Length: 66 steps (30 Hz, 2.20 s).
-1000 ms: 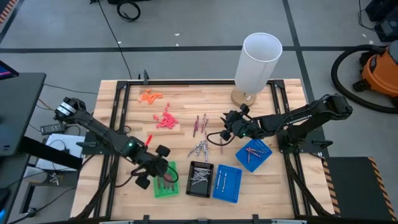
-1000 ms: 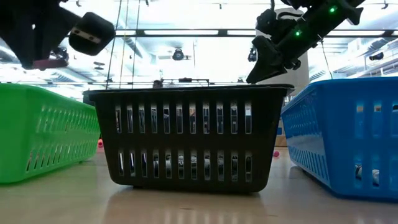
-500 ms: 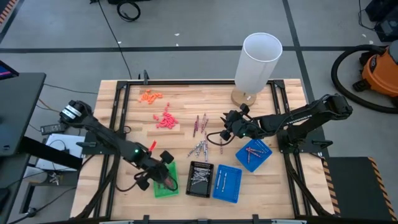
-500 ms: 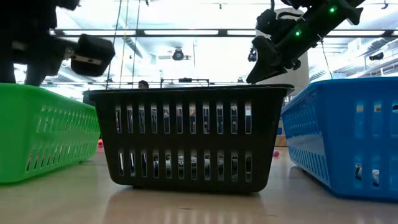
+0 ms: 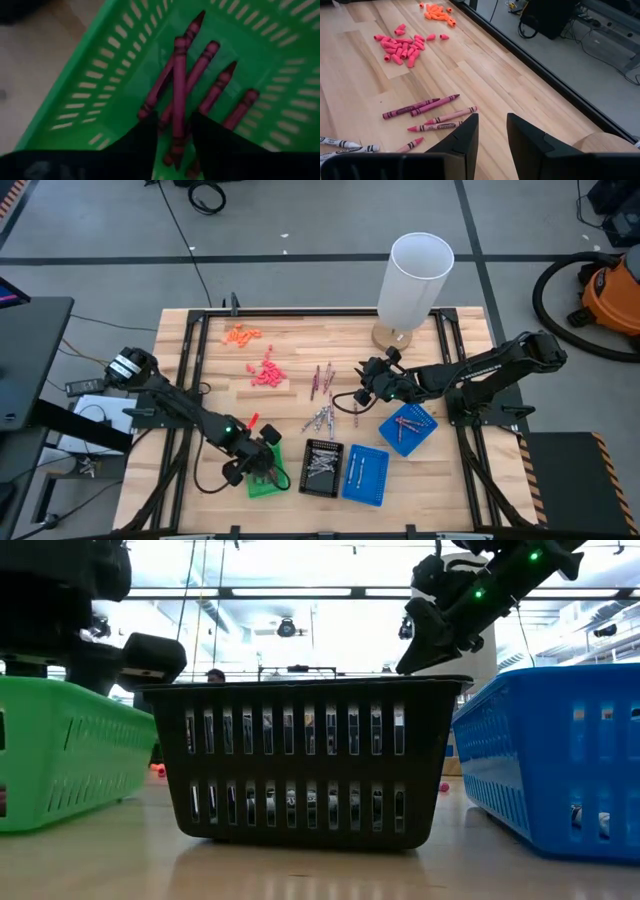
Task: Sort crayons
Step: Put the red crayon into the green basket, then put the pink crayon into the right blue basket
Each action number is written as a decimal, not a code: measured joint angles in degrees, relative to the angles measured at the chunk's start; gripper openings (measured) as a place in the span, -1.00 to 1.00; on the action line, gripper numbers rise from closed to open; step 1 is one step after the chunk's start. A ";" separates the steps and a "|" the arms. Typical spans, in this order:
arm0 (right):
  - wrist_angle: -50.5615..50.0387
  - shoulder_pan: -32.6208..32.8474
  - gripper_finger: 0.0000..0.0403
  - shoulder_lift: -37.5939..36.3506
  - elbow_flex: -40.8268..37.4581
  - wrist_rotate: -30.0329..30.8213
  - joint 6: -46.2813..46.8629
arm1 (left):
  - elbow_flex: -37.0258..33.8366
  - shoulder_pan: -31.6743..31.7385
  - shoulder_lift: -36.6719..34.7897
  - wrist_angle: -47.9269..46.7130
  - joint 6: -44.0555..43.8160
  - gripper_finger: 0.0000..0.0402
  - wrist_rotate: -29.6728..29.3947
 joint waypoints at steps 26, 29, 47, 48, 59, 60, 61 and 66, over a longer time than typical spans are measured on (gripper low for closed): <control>1.21 0.17 -0.46 6.26 0.36 -24.06 -1.07 | 4.69 3.41 -10.68 -10.84 -7.95 -0.25 -11.70; 1.13 0.08 -0.46 9.60 1.55 -25.90 -1.34 | 4.74 3.32 -13.86 -8.89 -6.14 -0.25 -11.57; -33.45 -1.39 -0.45 29.24 25.23 -34.02 22.75 | -3.72 6.25 -20.59 0.05 -4.37 -0.25 -16.99; -33.37 -1.36 -0.45 29.14 25.35 -34.47 23.72 | -4.53 6.23 -21.07 0.39 -4.41 -0.25 -17.36; -36.35 -0.22 -0.45 29.00 25.29 -32.86 31.15 | -10.76 7.13 -34.36 0.88 -5.36 -0.25 -21.48; -36.48 -0.10 -0.45 29.00 25.29 -32.44 31.57 | -11.29 7.36 -35.35 0.97 -5.91 -0.25 -21.53; -36.49 0.10 -0.45 29.03 25.29 -31.96 31.89 | -11.77 7.59 -36.28 0.92 -6.81 -0.25 -21.56; -35.23 1.36 -0.45 29.03 23.17 -28.61 35.10 | -12.42 7.96 -38.16 0.64 -12.17 -0.25 -21.59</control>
